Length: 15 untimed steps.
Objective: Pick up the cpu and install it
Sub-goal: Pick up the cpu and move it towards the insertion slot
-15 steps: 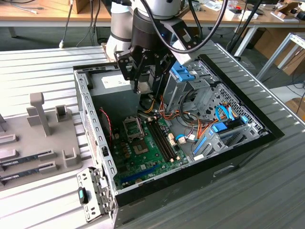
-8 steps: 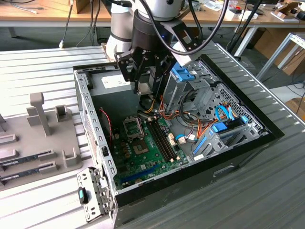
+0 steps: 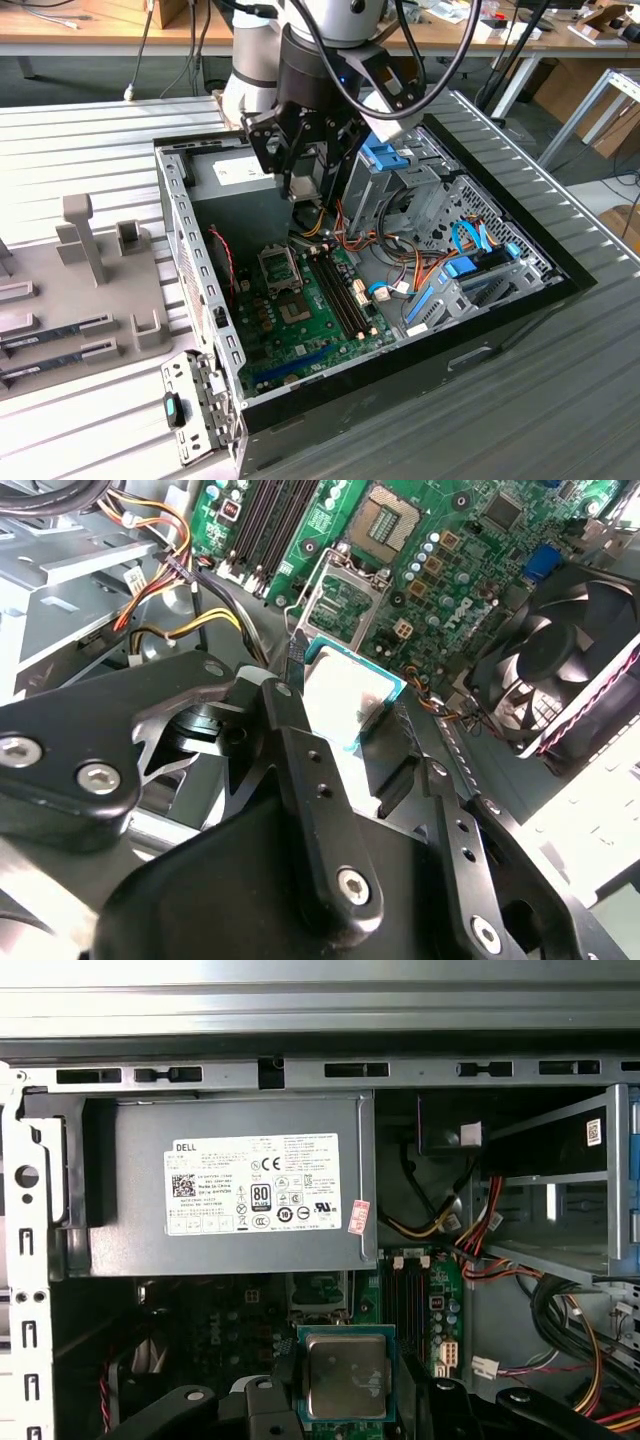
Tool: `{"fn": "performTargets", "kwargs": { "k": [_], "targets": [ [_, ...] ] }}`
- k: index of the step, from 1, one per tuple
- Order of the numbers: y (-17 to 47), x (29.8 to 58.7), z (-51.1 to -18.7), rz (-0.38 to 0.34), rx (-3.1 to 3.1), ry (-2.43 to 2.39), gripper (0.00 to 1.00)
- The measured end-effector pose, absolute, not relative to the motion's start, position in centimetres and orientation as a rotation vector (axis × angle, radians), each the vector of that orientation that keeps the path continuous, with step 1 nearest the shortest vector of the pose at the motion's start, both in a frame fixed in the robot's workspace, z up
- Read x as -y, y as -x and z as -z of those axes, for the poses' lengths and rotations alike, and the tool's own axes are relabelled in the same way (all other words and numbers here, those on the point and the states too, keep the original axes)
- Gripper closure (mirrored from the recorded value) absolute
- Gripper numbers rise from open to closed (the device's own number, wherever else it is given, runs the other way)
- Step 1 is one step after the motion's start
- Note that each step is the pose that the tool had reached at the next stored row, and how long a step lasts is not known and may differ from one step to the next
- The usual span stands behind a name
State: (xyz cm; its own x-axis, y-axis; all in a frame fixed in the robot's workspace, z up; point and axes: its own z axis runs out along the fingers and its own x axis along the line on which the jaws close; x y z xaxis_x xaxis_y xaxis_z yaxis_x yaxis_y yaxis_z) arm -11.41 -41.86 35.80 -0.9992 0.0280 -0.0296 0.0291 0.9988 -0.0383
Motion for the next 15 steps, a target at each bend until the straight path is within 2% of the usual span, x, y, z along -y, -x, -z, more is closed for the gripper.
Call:
{"fn": "performTargets", "kwargs": {
  "k": [15],
  "targets": [
    [11.35,42.18,-35.48,0.06,-3.112,-0.044,0.53]
  ]
}}
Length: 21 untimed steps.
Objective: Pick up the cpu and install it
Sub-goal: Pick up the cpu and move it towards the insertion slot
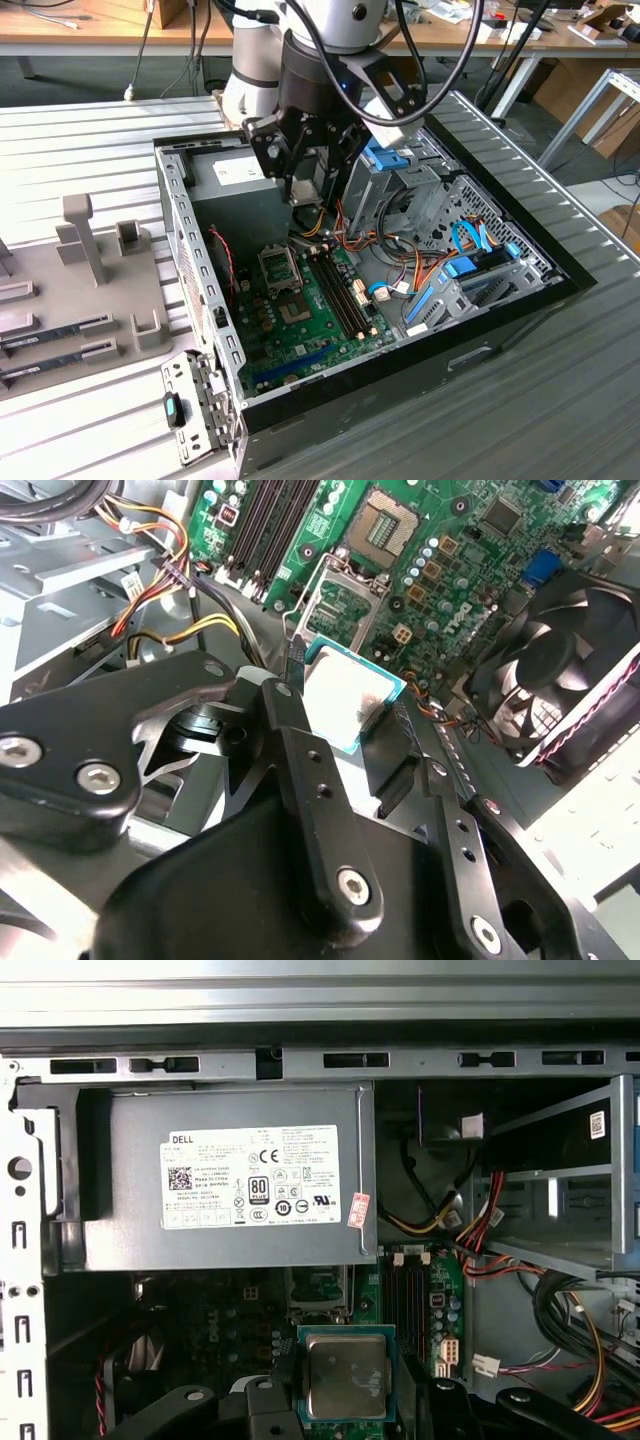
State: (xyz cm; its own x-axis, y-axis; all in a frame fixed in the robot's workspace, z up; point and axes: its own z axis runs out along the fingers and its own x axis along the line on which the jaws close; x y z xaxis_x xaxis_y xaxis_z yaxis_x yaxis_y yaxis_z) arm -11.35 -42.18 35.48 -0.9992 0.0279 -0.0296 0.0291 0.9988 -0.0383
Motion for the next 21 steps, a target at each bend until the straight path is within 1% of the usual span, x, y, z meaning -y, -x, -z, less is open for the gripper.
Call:
{"fn": "performTargets", "kwargs": {
  "k": [21],
  "targets": [
    [11.3,43.5,-35.0,0.06,-3.112,-0.044,0.53]
  ]
}}
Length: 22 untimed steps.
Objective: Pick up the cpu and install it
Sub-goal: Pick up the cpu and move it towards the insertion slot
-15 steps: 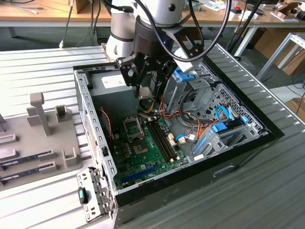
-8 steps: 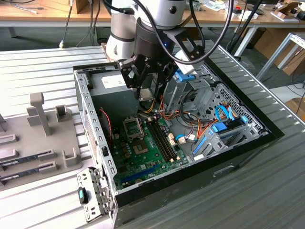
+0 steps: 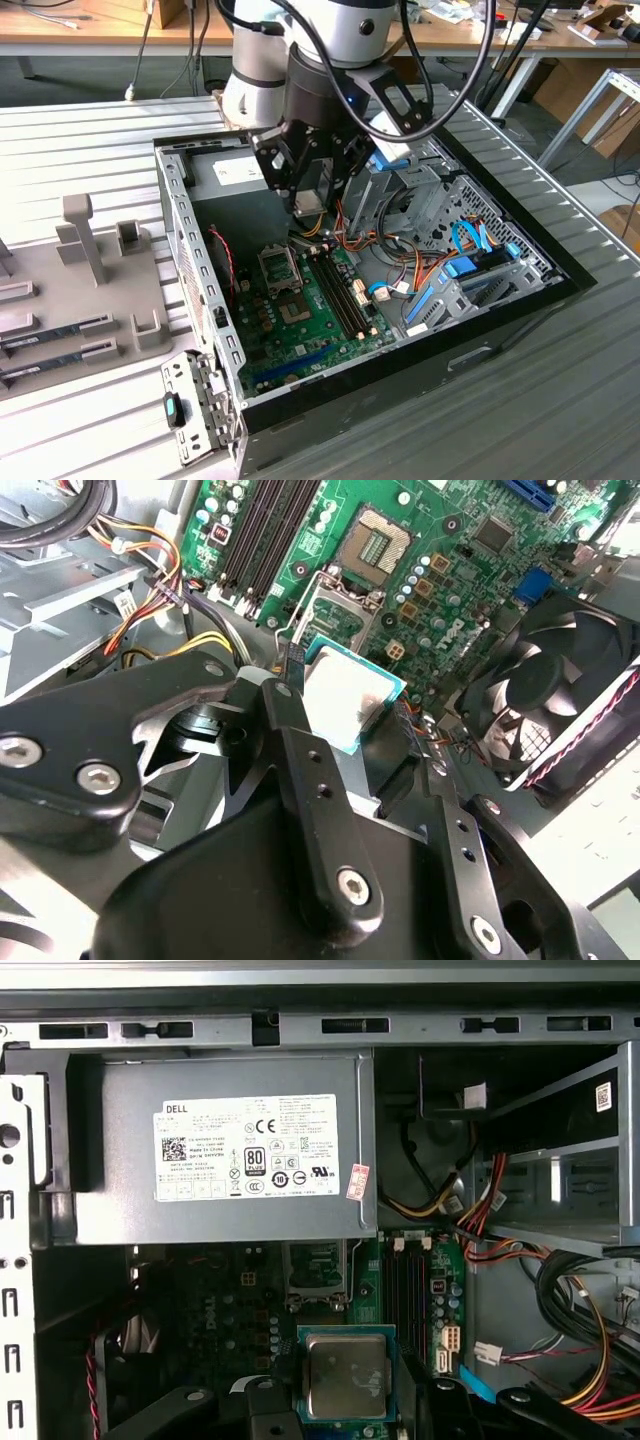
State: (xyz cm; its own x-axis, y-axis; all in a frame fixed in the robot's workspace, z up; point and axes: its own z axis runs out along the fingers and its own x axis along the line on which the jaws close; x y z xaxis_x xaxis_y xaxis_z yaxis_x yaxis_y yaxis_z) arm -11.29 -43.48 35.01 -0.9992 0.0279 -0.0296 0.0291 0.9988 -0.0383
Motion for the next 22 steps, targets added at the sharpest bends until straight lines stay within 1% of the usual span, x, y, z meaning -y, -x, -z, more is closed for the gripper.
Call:
{"fn": "performTargets", "kwargs": {
  "k": [22],
  "targets": [
    [11.1,44.9,-34.1,0.06,-3.112,-0.044,0.53]
  ]
}}
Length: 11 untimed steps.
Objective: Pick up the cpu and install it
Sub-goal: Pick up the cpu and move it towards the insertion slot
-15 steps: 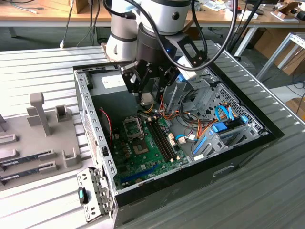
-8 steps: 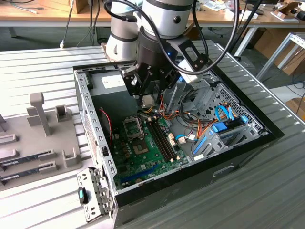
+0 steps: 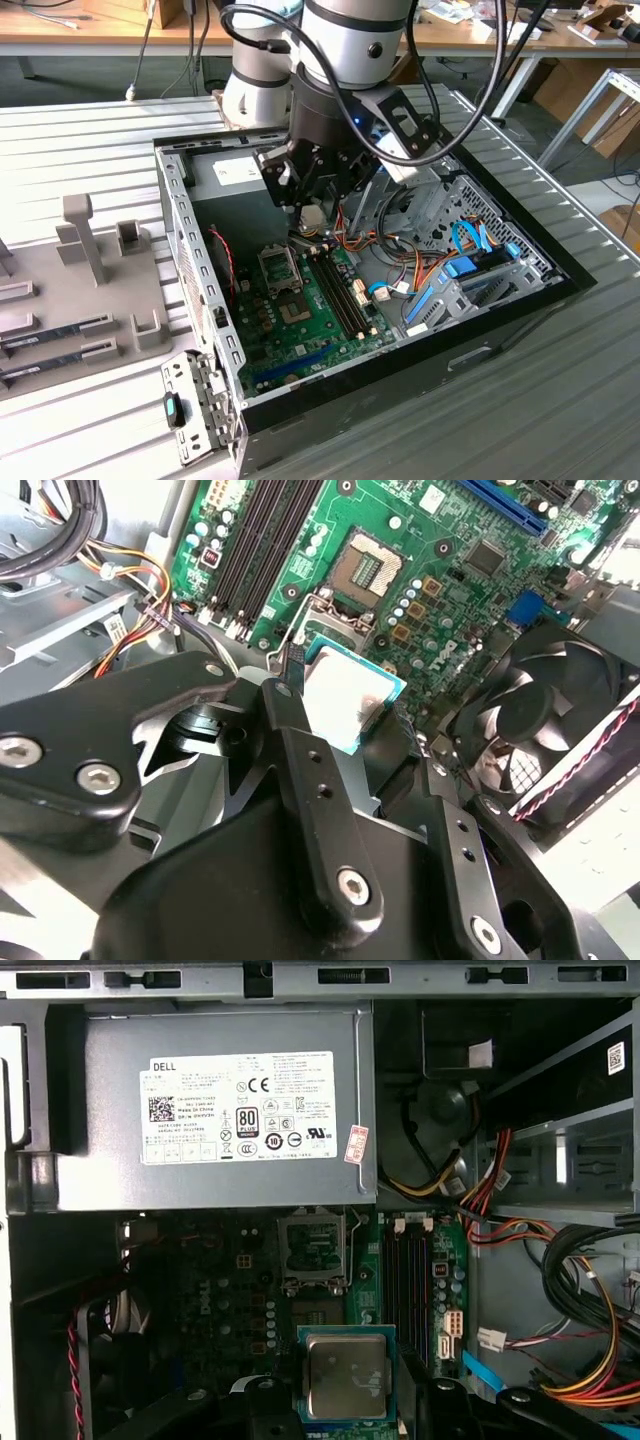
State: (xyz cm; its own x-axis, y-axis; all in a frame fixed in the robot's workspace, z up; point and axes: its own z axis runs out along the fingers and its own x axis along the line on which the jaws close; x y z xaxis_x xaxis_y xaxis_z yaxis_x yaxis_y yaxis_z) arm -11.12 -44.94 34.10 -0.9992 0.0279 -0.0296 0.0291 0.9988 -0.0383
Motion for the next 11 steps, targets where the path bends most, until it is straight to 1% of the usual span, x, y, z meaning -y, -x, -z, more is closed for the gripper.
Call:
{"fn": "performTargets", "kwargs": {
  "k": [11],
  "targets": [
    [11.02,45.67,-33.67,0.06,-3.112,-0.044,0.53]
  ]
}}
